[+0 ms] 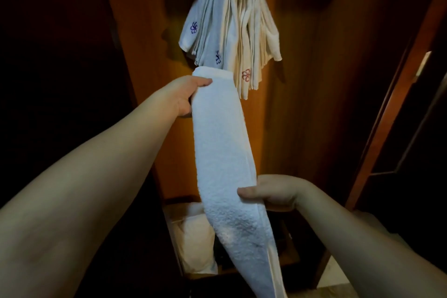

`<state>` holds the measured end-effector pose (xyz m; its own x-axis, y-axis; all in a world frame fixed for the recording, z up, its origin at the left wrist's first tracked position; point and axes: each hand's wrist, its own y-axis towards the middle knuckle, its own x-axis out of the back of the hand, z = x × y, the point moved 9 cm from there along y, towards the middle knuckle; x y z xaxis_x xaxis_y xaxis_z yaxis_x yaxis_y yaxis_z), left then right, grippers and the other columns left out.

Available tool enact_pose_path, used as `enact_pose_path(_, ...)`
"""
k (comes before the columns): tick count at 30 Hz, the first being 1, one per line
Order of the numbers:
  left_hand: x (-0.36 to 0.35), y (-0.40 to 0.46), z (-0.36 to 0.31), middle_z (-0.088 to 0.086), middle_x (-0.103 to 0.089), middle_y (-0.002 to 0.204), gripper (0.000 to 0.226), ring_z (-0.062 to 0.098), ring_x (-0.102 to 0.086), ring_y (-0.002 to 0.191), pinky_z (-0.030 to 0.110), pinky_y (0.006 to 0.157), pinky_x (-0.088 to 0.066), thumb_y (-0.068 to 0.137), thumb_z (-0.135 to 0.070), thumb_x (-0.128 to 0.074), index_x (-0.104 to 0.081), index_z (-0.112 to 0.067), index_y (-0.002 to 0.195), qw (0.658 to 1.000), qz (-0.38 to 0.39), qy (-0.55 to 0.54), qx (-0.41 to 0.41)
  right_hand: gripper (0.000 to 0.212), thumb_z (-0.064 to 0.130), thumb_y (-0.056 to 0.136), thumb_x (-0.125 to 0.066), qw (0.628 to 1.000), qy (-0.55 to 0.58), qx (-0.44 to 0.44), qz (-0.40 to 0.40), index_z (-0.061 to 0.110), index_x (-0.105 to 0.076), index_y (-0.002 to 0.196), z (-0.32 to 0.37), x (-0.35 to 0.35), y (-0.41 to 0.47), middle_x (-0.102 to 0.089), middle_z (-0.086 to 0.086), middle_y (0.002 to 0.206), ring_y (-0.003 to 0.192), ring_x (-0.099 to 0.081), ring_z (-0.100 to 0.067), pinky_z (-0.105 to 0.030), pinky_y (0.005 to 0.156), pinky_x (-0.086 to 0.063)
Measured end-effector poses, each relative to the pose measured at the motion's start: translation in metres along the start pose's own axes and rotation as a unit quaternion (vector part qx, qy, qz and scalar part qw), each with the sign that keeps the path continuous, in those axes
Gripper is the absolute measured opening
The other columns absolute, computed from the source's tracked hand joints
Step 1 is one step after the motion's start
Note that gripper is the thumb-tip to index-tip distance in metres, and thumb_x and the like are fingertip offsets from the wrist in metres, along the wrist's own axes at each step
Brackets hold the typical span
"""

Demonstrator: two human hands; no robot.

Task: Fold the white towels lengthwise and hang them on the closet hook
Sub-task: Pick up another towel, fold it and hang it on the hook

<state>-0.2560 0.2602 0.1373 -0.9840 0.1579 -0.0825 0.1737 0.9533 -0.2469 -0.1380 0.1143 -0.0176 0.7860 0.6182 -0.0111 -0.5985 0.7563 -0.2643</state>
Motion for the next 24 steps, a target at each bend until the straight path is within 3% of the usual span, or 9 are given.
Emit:
enact_pose_path(3,-0.009,0.007,0.001,0.015,-0.076,0.081,0.017,0.028,-0.075,0.079,0.046,0.065,-0.062,0.094,-0.018,-0.066,-0.054,-0.007,0.095,1.000,0.025,-0.003,0.008,0.067,0.056,0.074,-0.075,0.995,-0.074,0.021,-0.060,0.017,-0.062,0.127,0.009,0.003,-0.005,-0.071,0.005,0.122,0.114,-0.066,-0.011,-0.038,0.111,-0.045)
enact_pose_path(7,-0.022,0.016,0.009,0.012,-0.077,0.095,0.038,0.026,-0.075,0.084,0.040,0.066,-0.062,0.098,-0.040,-0.060,-0.060,-0.007,0.116,0.999,0.049,0.002,-0.008,0.077,0.075,0.053,-0.083,0.985,-0.022,0.101,-0.137,0.018,-0.076,0.106,0.028,0.012,-0.007,-0.073,-0.006,0.120,0.118,-0.066,-0.028,-0.048,0.108,-0.046)
enact_pose_path(9,-0.016,0.020,0.015,0.006,-0.068,0.104,0.062,0.026,-0.069,0.098,0.039,0.080,-0.058,0.097,-0.059,-0.050,-0.054,-0.008,0.131,0.996,-0.002,0.088,-0.033,0.060,0.069,0.061,-0.082,0.971,0.042,0.144,-0.188,0.021,-0.081,0.098,0.043,0.029,-0.008,-0.075,-0.008,0.114,0.116,-0.067,-0.032,-0.052,0.107,-0.046)
enact_pose_path(11,0.002,0.017,0.015,0.004,-0.058,0.120,0.067,0.028,-0.058,0.117,0.045,0.098,-0.049,0.097,-0.063,-0.044,-0.048,-0.011,0.140,0.975,-0.106,0.175,-0.084,0.050,0.070,0.067,-0.077,0.955,0.081,0.179,-0.221,0.031,-0.081,0.099,0.065,0.044,-0.012,-0.075,-0.004,0.116,0.113,-0.069,-0.025,-0.043,0.099,-0.054)
enact_pose_path(13,0.012,-0.006,0.009,-0.001,-0.063,0.115,0.046,0.015,-0.060,0.108,0.035,0.084,-0.050,0.099,-0.055,-0.046,-0.057,-0.021,0.126,0.948,-0.159,0.182,-0.208,0.043,0.067,0.072,-0.069,0.939,0.101,0.203,-0.259,0.035,-0.080,0.098,0.086,0.058,-0.018,-0.076,0.001,0.113,0.107,-0.071,-0.016,-0.032,0.088,-0.057)
enact_pose_path(16,0.004,-0.060,0.029,-0.010,-0.059,0.091,0.010,-0.006,-0.054,0.078,0.022,0.066,-0.040,0.094,-0.046,-0.055,-0.056,-0.037,0.094,0.901,-0.130,0.166,-0.381,0.048,0.058,0.092,-0.057,0.900,0.125,0.215,-0.358,0.020,-0.068,0.119,0.104,0.078,-0.025,-0.076,-0.001,0.111,0.104,-0.073,-0.018,-0.042,0.101,-0.052)
enact_pose_path(20,-0.029,-0.082,0.097,-0.027,-0.046,0.111,0.043,-0.005,-0.049,0.103,0.014,0.081,-0.042,0.076,-0.066,-0.058,-0.044,-0.046,0.111,0.892,-0.050,0.255,-0.370,0.087,0.066,0.086,-0.053,0.881,0.103,0.195,-0.419,0.007,-0.038,0.148,0.124,0.073,-0.022,-0.066,-0.006,0.127,0.114,-0.065,-0.027,-0.046,0.105,-0.050)
enact_pose_path(22,-0.041,-0.072,0.112,-0.028,-0.041,0.114,0.061,-0.006,-0.045,0.107,0.012,0.079,-0.039,0.072,-0.069,-0.059,-0.037,-0.044,0.123,0.892,-0.050,0.288,-0.343,0.071,0.064,0.093,-0.049,0.872,0.094,0.202,-0.436,0.009,-0.045,0.138,0.134,0.066,-0.018,-0.063,-0.005,0.127,0.114,-0.062,-0.025,-0.044,0.101,-0.052)
enact_pose_path(24,-0.042,-0.063,0.110,-0.027,-0.039,0.113,0.053,-0.003,-0.048,0.105,0.015,0.075,-0.042,0.079,-0.056,-0.062,-0.034,-0.045,0.123,0.890,-0.080,0.300,-0.333,0.049,0.063,0.097,-0.044,0.858,0.043,0.191,-0.475,0.016,-0.057,0.103,0.142,0.064,-0.020,-0.066,-0.017,0.122,0.107,-0.066,-0.032,-0.045,0.095,-0.055)
